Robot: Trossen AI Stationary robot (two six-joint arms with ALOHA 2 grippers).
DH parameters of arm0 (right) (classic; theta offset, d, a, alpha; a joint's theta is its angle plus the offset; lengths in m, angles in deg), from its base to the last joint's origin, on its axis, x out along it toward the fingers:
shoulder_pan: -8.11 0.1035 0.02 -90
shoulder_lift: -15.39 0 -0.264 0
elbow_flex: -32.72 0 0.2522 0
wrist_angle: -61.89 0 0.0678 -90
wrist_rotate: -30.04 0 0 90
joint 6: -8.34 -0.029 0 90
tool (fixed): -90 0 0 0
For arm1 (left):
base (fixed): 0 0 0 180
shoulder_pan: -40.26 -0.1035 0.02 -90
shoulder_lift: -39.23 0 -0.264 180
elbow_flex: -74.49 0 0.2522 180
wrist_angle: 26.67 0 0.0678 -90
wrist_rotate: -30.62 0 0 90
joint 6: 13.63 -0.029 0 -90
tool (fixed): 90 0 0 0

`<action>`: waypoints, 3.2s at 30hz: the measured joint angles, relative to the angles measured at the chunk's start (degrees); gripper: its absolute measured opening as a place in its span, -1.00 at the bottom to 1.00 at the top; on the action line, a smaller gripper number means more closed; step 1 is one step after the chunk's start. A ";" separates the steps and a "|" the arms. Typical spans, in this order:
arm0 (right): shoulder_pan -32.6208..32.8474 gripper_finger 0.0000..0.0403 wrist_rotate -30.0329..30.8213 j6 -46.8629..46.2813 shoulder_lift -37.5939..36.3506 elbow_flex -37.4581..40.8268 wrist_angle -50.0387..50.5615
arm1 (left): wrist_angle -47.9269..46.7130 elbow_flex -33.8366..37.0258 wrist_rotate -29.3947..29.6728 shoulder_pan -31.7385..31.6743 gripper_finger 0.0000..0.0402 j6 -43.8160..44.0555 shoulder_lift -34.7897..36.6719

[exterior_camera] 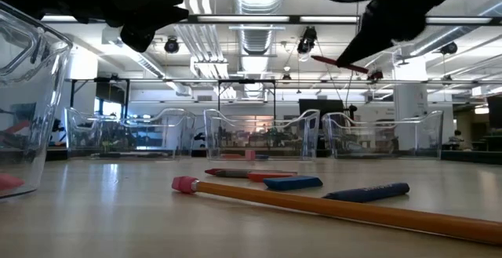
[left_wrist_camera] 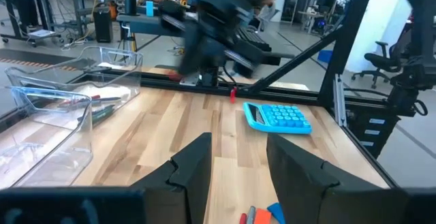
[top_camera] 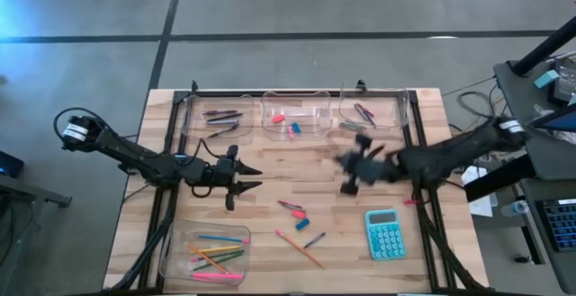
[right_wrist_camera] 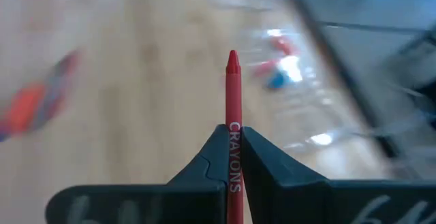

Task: Sort crayons/erasers/pens/pencils in bins
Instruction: Put the red crayon into the top right transparent bin, then put the blue crayon into the top right transparent bin

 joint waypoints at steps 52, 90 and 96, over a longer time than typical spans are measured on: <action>-54.52 -0.22 -24.80 4.94 -6.29 8.63 -5.96 | -0.06 0.42 0.00 0.00 -0.36 -0.07 0.00; 12.27 -0.33 -24.10 -13.88 16.30 6.18 -31.20 | 0.03 0.28 0.00 -0.02 -0.36 0.20 0.00; 15.26 -0.32 -24.16 -14.60 26.26 0.08 -31.68 | 0.03 0.28 0.00 0.00 -0.36 0.20 0.00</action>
